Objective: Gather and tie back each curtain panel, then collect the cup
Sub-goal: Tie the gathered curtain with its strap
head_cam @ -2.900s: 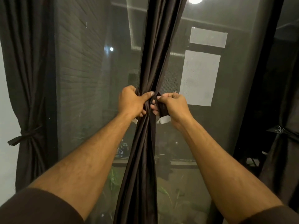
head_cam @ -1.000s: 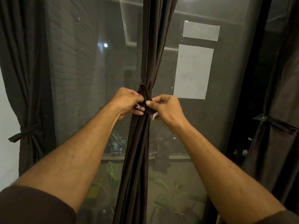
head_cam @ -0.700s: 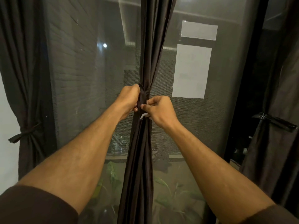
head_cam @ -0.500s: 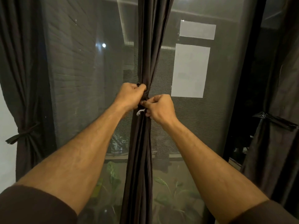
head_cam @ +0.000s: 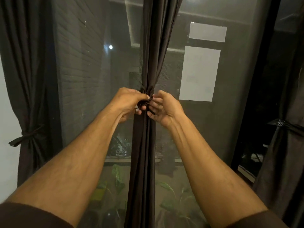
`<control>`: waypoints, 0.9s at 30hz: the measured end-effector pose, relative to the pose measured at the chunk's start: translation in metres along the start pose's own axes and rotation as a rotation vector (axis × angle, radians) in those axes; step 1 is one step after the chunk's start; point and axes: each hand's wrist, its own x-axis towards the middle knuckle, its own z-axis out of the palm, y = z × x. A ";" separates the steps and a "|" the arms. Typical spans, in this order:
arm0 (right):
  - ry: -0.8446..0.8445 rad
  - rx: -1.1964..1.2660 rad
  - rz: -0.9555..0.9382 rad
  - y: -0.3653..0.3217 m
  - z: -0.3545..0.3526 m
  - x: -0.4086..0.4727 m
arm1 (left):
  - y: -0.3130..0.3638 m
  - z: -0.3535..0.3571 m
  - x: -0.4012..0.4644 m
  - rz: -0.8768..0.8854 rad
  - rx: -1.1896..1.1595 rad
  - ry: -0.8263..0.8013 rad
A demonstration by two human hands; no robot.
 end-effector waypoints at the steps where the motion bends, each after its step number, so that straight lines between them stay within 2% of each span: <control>1: 0.012 -0.006 -0.009 -0.001 0.003 0.000 | 0.001 -0.001 -0.001 0.000 -0.005 -0.008; 6: 0.102 0.023 -0.073 -0.010 0.013 -0.004 | 0.010 -0.009 -0.007 -0.017 -0.106 -0.036; 11: -0.052 0.209 -0.088 -0.008 0.020 -0.009 | 0.007 -0.006 -0.007 -0.042 -0.277 0.040; 13: -0.099 0.099 -0.117 -0.008 0.018 -0.011 | 0.004 -0.004 -0.009 -0.026 -0.309 0.048; 15: -0.040 -0.085 -0.161 -0.009 0.014 -0.010 | 0.001 -0.003 -0.010 -0.007 -0.303 0.040; 19: 0.014 -0.161 -0.280 -0.006 0.003 -0.011 | -0.002 -0.010 -0.012 0.037 -0.254 0.042; 24: 0.195 -0.680 -0.558 -0.004 -0.003 -0.017 | -0.003 -0.021 -0.017 0.060 -0.222 -0.012; 27: 0.165 -0.746 -0.579 -0.007 -0.007 -0.022 | -0.003 -0.025 -0.020 0.057 -0.209 -0.031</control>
